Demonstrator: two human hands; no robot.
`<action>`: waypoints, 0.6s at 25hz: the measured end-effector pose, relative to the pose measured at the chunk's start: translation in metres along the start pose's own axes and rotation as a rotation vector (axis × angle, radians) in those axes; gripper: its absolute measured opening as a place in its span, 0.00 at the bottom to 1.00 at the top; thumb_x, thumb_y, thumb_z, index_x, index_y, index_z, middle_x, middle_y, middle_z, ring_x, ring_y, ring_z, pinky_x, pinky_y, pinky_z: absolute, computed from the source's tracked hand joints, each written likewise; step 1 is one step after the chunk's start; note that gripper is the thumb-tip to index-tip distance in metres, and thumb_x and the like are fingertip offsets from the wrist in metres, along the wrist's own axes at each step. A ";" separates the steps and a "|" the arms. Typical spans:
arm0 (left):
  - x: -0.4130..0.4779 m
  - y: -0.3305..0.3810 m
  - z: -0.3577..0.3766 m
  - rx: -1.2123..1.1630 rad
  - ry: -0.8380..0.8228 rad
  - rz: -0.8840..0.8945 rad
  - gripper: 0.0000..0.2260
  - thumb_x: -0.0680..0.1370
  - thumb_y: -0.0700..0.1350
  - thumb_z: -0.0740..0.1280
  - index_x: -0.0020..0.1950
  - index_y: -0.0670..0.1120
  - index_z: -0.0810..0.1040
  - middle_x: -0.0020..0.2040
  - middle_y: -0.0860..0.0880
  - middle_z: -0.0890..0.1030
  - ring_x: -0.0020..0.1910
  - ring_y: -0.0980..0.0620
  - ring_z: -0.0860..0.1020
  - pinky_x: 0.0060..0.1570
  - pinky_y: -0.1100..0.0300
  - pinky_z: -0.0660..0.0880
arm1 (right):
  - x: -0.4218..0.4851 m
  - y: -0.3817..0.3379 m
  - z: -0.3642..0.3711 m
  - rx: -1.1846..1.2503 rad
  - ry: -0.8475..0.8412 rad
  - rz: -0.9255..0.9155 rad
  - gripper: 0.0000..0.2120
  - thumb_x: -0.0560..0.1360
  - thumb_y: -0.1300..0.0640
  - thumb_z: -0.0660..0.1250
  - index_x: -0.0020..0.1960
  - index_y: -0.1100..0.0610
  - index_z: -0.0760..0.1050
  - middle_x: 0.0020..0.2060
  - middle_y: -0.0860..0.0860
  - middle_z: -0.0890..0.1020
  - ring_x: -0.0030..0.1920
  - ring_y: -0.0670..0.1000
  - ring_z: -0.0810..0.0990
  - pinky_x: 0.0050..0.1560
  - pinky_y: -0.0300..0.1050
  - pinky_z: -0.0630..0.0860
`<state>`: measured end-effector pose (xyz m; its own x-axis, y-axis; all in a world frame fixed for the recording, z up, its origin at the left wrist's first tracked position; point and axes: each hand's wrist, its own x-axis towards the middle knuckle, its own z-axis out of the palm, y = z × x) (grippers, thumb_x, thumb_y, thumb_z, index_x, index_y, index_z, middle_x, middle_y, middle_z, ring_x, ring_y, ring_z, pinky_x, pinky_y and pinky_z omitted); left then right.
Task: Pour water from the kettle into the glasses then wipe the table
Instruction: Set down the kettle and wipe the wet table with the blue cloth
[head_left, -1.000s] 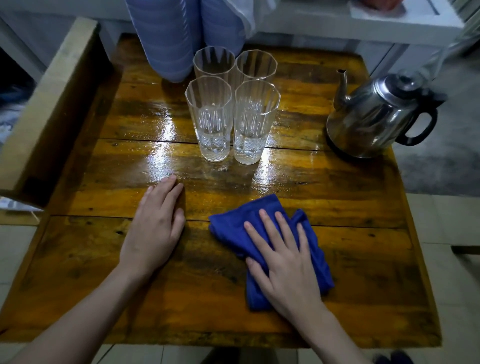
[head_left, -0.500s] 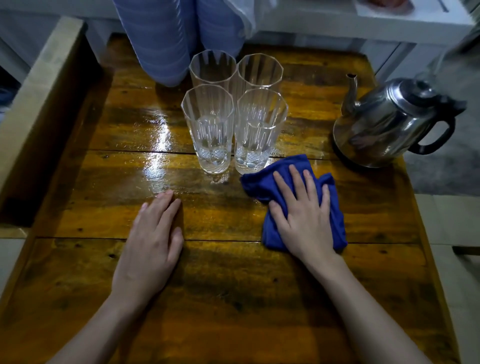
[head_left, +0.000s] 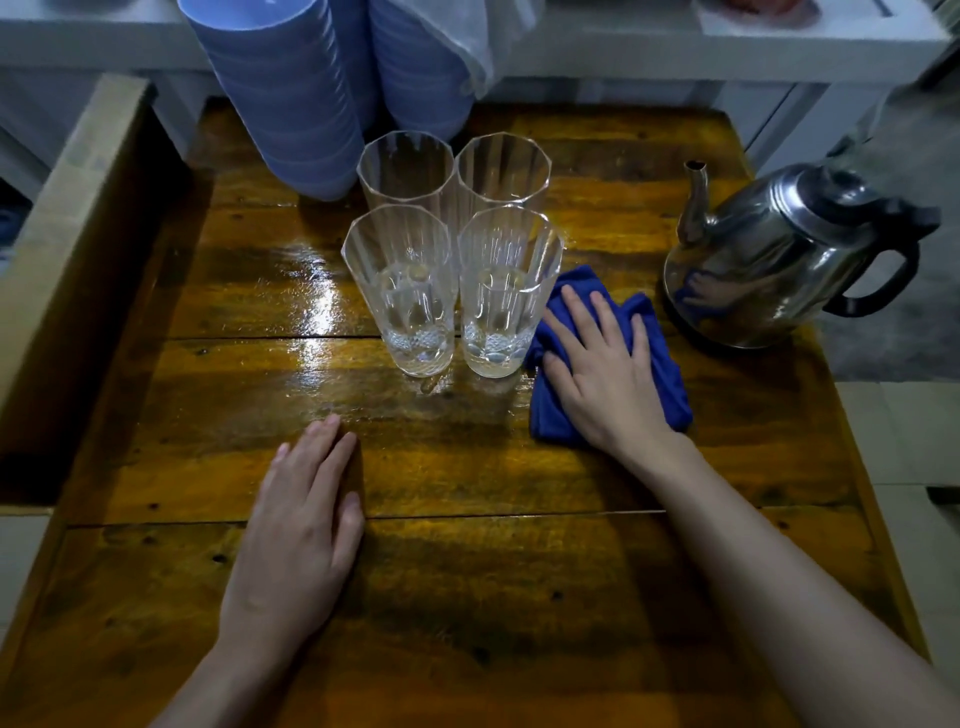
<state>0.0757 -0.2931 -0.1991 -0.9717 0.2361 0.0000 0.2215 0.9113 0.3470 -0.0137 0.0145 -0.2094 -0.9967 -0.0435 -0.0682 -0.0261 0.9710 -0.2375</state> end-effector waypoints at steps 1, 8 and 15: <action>-0.001 0.000 0.000 0.000 0.000 -0.001 0.25 0.80 0.51 0.52 0.75 0.45 0.63 0.76 0.48 0.62 0.77 0.53 0.57 0.76 0.49 0.52 | 0.009 0.001 0.000 0.003 0.000 0.002 0.28 0.80 0.41 0.44 0.79 0.46 0.55 0.81 0.47 0.50 0.80 0.52 0.44 0.77 0.62 0.39; -0.003 0.002 -0.001 -0.005 0.004 -0.012 0.24 0.80 0.51 0.52 0.75 0.46 0.63 0.77 0.49 0.61 0.77 0.54 0.56 0.76 0.50 0.52 | 0.023 0.003 0.002 0.009 0.029 0.023 0.27 0.81 0.42 0.46 0.79 0.46 0.53 0.81 0.49 0.51 0.80 0.52 0.46 0.77 0.62 0.40; -0.003 0.000 0.000 0.002 0.026 -0.001 0.24 0.80 0.51 0.52 0.75 0.45 0.64 0.77 0.48 0.62 0.77 0.52 0.57 0.76 0.50 0.52 | -0.070 -0.012 0.005 0.015 0.070 0.067 0.29 0.80 0.40 0.44 0.79 0.46 0.55 0.80 0.49 0.53 0.80 0.53 0.48 0.77 0.63 0.44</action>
<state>0.0790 -0.2935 -0.1987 -0.9737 0.2263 0.0242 0.2206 0.9122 0.3453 0.0566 0.0041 -0.2070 -0.9991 0.0384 -0.0164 0.0413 0.9675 -0.2496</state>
